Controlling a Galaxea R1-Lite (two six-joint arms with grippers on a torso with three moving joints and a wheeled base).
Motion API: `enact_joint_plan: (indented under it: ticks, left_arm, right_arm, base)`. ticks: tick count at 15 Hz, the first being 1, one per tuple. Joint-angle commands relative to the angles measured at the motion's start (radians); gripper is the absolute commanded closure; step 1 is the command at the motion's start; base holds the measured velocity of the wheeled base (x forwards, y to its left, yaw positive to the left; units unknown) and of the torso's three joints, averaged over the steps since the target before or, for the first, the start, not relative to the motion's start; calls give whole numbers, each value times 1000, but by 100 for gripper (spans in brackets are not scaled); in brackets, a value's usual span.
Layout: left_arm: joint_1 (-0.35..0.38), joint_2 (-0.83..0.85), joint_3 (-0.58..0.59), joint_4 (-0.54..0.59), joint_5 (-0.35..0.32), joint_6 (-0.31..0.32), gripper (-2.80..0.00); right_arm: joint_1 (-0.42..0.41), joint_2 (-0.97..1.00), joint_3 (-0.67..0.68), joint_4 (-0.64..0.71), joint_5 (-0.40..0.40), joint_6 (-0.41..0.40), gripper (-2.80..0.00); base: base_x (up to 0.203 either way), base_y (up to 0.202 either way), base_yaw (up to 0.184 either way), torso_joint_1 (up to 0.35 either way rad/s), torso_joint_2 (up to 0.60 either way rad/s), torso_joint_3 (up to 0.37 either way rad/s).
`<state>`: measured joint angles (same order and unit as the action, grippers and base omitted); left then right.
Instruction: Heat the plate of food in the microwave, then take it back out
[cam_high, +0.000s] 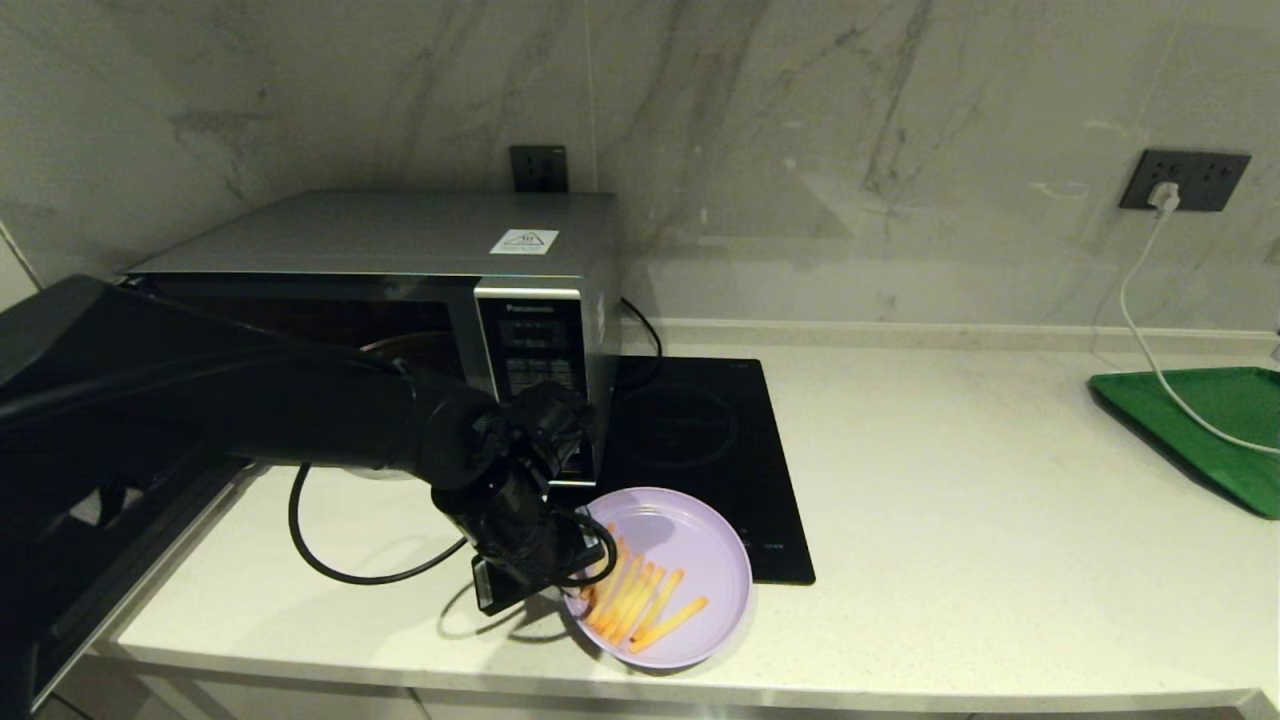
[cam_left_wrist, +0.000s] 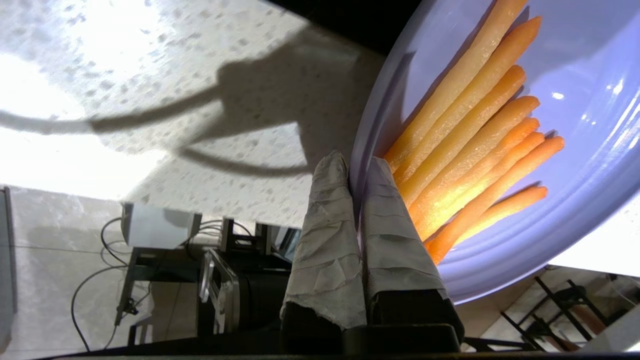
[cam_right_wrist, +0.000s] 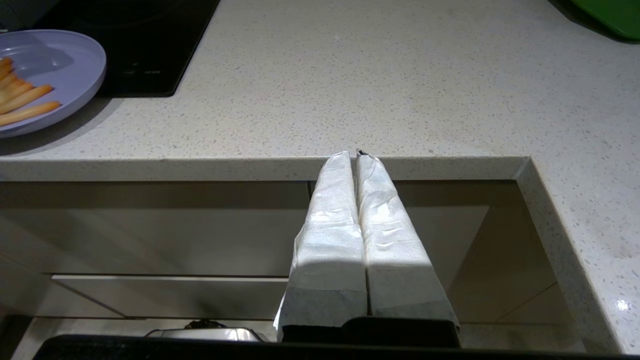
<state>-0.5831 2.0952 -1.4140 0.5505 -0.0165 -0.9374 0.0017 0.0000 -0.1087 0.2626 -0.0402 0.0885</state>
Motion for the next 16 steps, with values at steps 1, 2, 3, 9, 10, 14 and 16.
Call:
enact_joint_plan:
  ticks: [1, 2, 3, 9, 10, 14, 16]
  left_arm:
    - [-24, 34, -36, 19, 1, -4, 0]
    - [-32, 45, -55, 35, 4, -4, 0]
    - [-37, 59, -69, 43, 13, -3, 0]
    - [-32, 75, -103, 54, 24, 5, -280]
    - [-29, 67, -103, 54, 24, -1, -280]
    - [-23, 5, -103, 54, 19, -10, -280]
    - [0, -43, -102, 54, 13, -12, -280]
  right_arm:
    - [0, 0, 0, 1, 0, 0, 0]
    - [0, 0, 0, 1, 0, 0, 0]
    - [0, 0, 0, 1, 0, 0, 0]
    - [0, 0, 0, 1, 0, 0, 0]
    - [0, 0, 0, 1, 0, 0, 0]
    - [0, 0, 0, 1, 0, 0, 0]
    - [0, 0, 0, 1, 0, 1, 0]
  base:
    - [0, 0, 0, 0, 0, 0]
    - [0, 0, 0, 0, 0, 0]
    - [0, 0, 0, 0, 0, 0]
    - [0, 0, 0, 0, 0, 0]
    - [0, 0, 0, 0, 0, 0]
    - [0, 0, 0, 0, 0, 0]
    - [0, 0, 0, 0, 0, 0]
